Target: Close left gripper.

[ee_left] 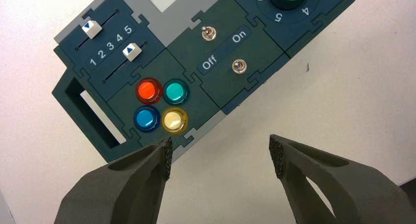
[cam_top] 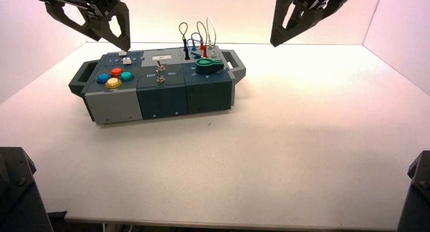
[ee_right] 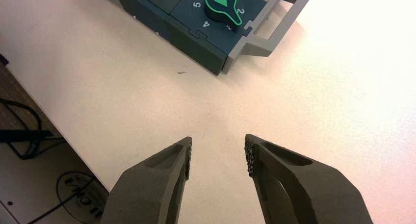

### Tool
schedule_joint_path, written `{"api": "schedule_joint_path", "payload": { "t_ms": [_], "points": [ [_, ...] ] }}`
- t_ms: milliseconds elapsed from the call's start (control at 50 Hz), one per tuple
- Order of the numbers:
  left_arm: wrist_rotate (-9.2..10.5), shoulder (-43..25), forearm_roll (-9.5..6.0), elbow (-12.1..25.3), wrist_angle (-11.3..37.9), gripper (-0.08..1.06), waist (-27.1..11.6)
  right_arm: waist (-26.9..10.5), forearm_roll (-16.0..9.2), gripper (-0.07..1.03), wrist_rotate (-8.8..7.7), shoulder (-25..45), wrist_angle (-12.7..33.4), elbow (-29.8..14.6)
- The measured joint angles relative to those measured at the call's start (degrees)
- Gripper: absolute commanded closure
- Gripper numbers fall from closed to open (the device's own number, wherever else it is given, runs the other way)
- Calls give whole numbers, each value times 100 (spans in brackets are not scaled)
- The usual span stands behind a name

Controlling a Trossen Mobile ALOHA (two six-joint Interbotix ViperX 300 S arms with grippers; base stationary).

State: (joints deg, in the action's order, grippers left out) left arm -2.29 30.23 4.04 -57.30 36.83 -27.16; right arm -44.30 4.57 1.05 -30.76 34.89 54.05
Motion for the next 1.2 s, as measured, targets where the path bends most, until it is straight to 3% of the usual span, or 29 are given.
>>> {"api": "schedule_joint_path", "payload": {
  "t_ms": [640, 700, 740, 780, 800, 840, 900, 940, 1200],
  "points": [
    [0, 0, 9, 0, -9, -3, 0, 9, 9, 39, 0, 0, 9, 0],
    [0, 9, 0, 0, -9, 6, 0, 0, 0, 39, 0, 0, 9, 0],
    [0, 9, 0, 0, 0, 22, 0, 0, 9, 39, 0, 0, 9, 0],
    [0, 18, 0, 0, 18, 52, 0, 0, 9, 39, 0, 0, 9, 0],
    [0, 18, 0, 0, 26, 61, 0, 0, 0, 39, 0, 0, 9, 0],
    [0, 44, 0, 0, 62, 101, 0, 0, 9, 39, 0, 0, 9, 0],
    [-18, 79, 0, 0, 123, 97, 0, 0, 0, 39, 0, 0, 9, 0],
    [-18, 123, 0, 9, 158, 102, 0, 0, 9, 39, 0, 0, 9, 0],
    [-44, 255, 18, 9, 237, 101, 0, 0, 9, 39, 0, 0, 9, 0]
  ]
}}
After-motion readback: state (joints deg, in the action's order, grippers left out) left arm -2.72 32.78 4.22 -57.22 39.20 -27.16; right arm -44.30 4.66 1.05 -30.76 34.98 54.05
